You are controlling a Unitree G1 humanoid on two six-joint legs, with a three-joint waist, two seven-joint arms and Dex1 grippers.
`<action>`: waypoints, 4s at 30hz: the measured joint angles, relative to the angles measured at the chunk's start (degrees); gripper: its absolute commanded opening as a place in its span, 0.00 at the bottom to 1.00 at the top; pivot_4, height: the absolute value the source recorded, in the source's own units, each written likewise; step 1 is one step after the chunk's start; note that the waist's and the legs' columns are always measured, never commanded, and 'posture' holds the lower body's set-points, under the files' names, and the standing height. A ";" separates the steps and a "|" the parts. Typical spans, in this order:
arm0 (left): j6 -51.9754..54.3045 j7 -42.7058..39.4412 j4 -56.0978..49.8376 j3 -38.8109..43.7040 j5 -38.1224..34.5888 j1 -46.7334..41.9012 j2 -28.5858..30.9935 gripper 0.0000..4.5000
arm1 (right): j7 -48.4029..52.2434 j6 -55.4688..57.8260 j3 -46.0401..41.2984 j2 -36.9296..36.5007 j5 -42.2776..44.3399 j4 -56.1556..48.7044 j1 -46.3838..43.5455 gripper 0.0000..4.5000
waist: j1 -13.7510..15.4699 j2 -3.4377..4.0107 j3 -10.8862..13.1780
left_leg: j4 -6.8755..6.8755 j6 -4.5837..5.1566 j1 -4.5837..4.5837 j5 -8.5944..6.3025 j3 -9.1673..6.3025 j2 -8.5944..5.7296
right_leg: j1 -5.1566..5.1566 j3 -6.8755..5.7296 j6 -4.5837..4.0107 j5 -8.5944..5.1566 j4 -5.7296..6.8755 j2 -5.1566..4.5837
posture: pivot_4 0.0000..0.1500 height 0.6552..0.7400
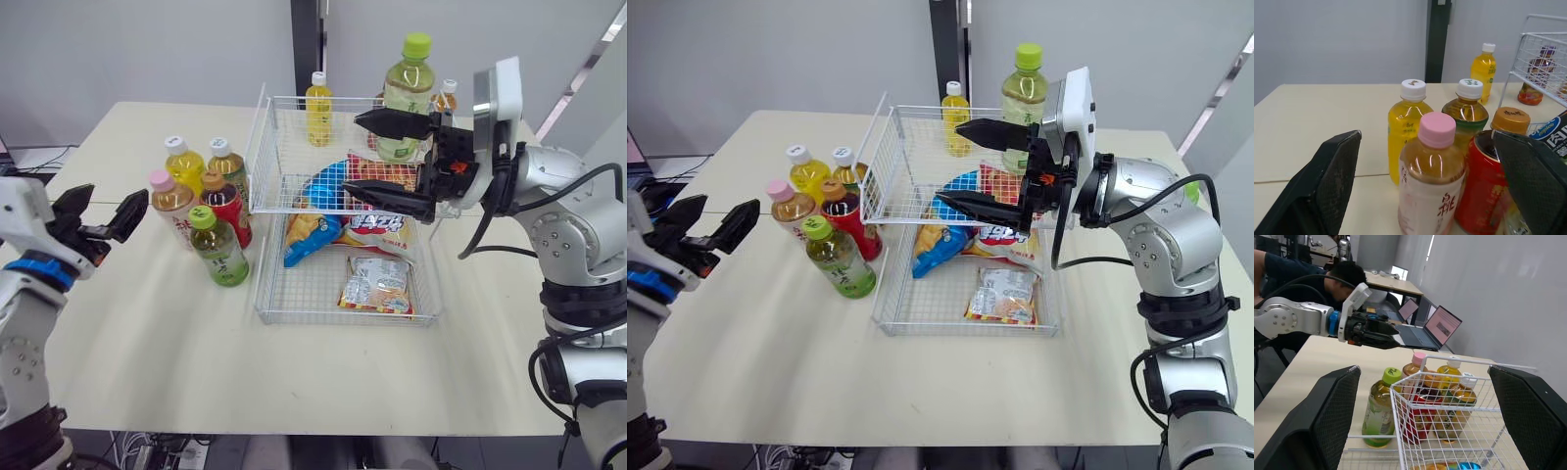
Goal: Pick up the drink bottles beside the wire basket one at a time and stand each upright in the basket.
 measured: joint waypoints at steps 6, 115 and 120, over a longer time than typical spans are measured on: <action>-7.39 -0.04 11.75 -8.56 7.00 -7.76 -0.17 0.99 | -2.84 1.74 -1.04 -0.47 0.21 -3.50 1.57 1.00 | 0.06 0.00 0.00 | -0.03 0.00 -0.02 0.00 0.00 0.01 | -0.04 -0.02 0.00 0.00 0.00 0.01 | 1.00 1.00; -12.33 -20.69 45.14 -17.74 16.87 -57.05 6.38 1.00 | -13.75 4.15 -3.97 -3.50 2.98 -9.86 3.94 1.00 | -1.36 0.14 0.13 | 0.24 -0.01 -1.02 0.03 0.02 -0.01 | -1.04 -0.03 0.02 0.00 0.28 0.03 | 1.00 1.00; -9.72 -17.59 31.08 -5.71 14.63 -36.35 13.74 1.00 | -7.14 2.69 -0.89 -1.88 2.99 -3.82 0.54 1.00 | -1.13 0.16 0.11 | 0.26 -0.01 -1.01 0.03 0.00 0.00 | -1.01 -0.07 0.01 0.00 0.30 -0.07 | 1.00 1.00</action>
